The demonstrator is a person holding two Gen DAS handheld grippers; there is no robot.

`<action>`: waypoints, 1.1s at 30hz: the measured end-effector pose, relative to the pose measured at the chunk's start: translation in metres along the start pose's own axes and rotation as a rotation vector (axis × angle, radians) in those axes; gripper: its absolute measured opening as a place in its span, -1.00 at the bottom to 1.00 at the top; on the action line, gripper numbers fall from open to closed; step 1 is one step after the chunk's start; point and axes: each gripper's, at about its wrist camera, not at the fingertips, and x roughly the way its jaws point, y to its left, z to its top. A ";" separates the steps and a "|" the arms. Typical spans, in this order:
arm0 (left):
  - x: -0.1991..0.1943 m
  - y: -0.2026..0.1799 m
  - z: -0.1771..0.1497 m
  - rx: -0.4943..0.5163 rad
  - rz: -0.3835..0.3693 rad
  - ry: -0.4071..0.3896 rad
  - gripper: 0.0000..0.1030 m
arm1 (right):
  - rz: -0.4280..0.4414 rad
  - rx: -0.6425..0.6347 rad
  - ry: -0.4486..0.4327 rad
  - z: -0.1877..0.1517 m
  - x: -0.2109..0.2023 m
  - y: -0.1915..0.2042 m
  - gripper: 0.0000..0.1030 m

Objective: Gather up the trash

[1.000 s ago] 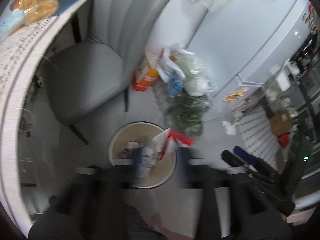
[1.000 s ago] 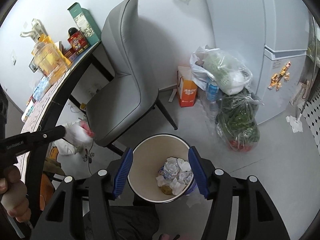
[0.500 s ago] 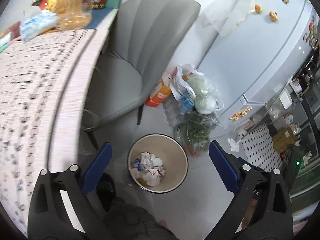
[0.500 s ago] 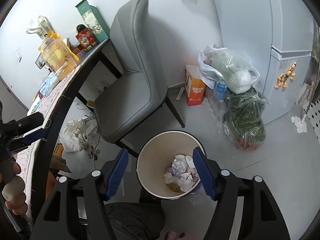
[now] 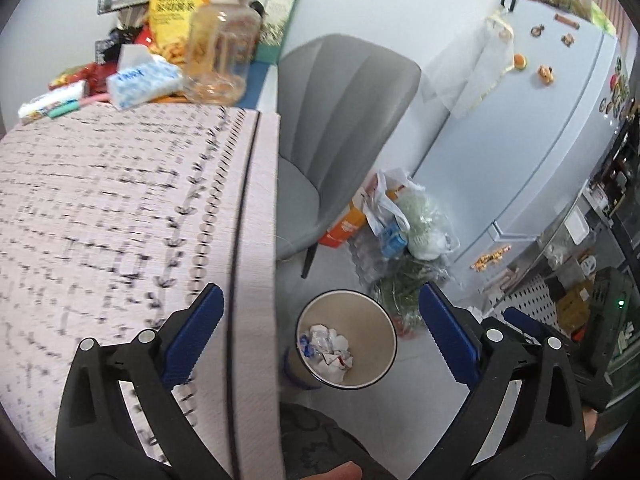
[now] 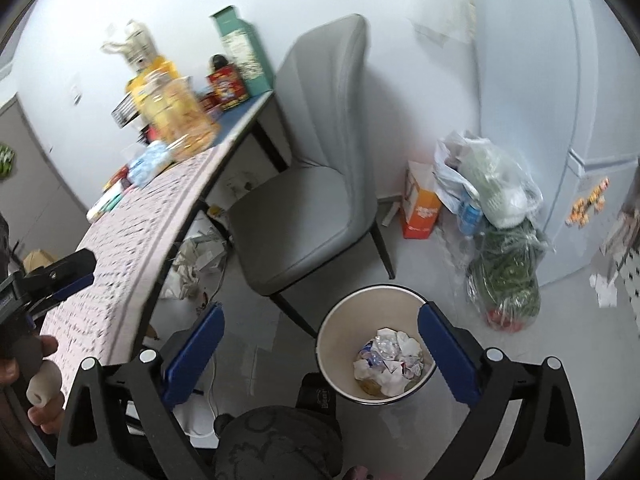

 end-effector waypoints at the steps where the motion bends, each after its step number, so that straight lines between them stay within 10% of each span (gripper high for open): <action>1: -0.006 0.003 0.000 -0.005 0.002 -0.009 0.88 | 0.006 -0.020 -0.003 0.002 -0.006 0.010 0.84; 33: -0.227 0.052 -0.065 -0.057 0.223 -0.266 0.88 | 0.186 -0.297 -0.132 -0.026 -0.133 0.158 0.85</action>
